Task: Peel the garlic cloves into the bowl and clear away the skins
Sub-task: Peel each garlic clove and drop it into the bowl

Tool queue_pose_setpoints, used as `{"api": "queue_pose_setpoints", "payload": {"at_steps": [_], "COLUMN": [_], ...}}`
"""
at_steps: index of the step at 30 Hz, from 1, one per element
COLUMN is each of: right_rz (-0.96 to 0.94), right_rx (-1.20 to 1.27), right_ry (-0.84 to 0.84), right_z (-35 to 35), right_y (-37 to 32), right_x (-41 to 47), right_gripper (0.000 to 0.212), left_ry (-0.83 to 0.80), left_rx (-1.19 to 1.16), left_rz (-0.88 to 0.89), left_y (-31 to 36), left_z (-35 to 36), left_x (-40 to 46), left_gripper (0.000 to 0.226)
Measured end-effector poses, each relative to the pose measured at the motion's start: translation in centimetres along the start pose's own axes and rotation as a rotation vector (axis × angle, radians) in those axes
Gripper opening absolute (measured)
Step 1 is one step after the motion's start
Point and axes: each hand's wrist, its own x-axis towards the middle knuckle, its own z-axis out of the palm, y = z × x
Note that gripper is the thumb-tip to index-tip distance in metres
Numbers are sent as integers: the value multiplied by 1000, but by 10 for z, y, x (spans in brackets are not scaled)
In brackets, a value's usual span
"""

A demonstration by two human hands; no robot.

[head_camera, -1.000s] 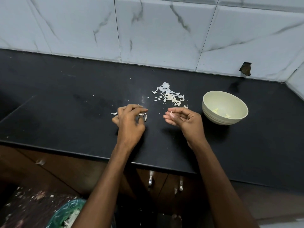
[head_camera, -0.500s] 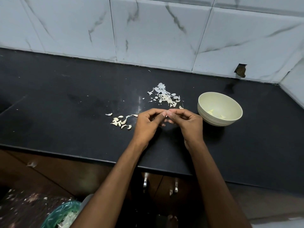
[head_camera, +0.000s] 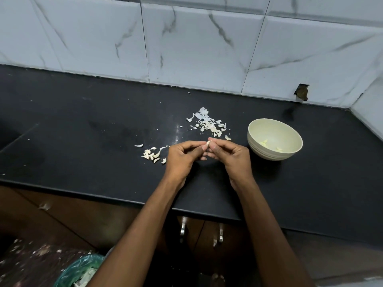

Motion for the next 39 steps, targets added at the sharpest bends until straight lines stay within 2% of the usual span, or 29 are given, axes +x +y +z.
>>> {"api": "queue_pose_setpoints", "payload": {"at_steps": [4,9,13,16,21,31,39], "right_rz": [12,-122,-208,-177,-145,-128,-136], "right_rx": [-77,-307,-424,-405,-306,-312,-265], "right_ry": [-7,22,45,64,45,-19,-83], "right_z": [-1,-3,-2,0,3,-1,1], "right_y": [3,7,11,11,6,3,-3], "right_x": [1,2,3,1,-3,-4,-9], "right_gripper": [33,25,26,29,16,17,13], "left_ry": [-19,-46,48,84,100,62,20], "left_rx": [-76,-63,87,230,316,275,447], "left_rz": [-69,-79,42,141,199,142,206], "left_y": [0,2,1,-3,-6,2,6], "left_z": [-1,2,1,-2,-6,-3,-4], "left_x": [-1,-2,-4,-4,-3,-7,-11], "left_gripper": [16,19,13,15,12,10,16]}}
